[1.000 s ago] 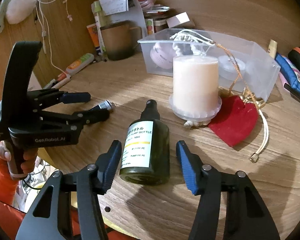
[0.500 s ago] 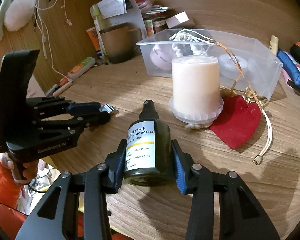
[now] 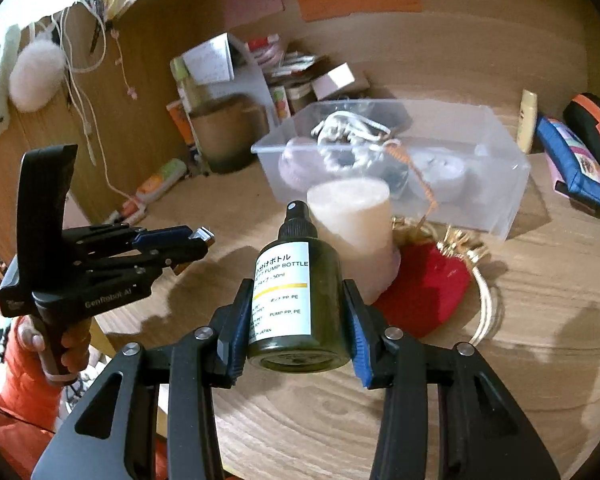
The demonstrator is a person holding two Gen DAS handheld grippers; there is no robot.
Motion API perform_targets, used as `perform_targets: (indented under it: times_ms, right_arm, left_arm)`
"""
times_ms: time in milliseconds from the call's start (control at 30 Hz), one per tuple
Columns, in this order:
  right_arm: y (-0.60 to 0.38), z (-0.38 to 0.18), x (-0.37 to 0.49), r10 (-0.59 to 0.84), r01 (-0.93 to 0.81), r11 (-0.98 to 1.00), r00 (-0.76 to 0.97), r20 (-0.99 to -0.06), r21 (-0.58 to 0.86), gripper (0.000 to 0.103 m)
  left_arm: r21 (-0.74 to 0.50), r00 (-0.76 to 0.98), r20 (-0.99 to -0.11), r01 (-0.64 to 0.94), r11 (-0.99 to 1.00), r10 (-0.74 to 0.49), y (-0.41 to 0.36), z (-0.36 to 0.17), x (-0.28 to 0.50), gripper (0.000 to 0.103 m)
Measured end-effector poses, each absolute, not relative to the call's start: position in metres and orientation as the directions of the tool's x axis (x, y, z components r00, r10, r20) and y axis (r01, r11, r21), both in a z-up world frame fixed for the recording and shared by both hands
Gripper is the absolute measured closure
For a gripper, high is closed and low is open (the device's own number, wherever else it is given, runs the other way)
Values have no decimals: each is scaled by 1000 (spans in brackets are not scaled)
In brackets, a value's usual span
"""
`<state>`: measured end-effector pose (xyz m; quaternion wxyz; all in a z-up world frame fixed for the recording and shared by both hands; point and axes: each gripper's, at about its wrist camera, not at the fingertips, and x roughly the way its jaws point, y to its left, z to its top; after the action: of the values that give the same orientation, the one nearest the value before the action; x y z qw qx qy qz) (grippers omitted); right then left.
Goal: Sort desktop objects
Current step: 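Grasp the blue card box with the left gripper while the right grasps the green bottle, then carry the blue card box and green bottle over the clear box with both grippers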
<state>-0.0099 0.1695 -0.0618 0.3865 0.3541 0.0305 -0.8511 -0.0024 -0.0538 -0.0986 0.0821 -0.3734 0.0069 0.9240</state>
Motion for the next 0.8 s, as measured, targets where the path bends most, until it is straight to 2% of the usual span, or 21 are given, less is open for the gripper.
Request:
perform_targets:
  times_ms: [800]
  right_arm:
    - [211,-18,-49,-621,642,-743,-558,-550,189,65]
  left_arm:
    - [-59,-765,-616,-194,-979,189,-40,-35,-42,77]
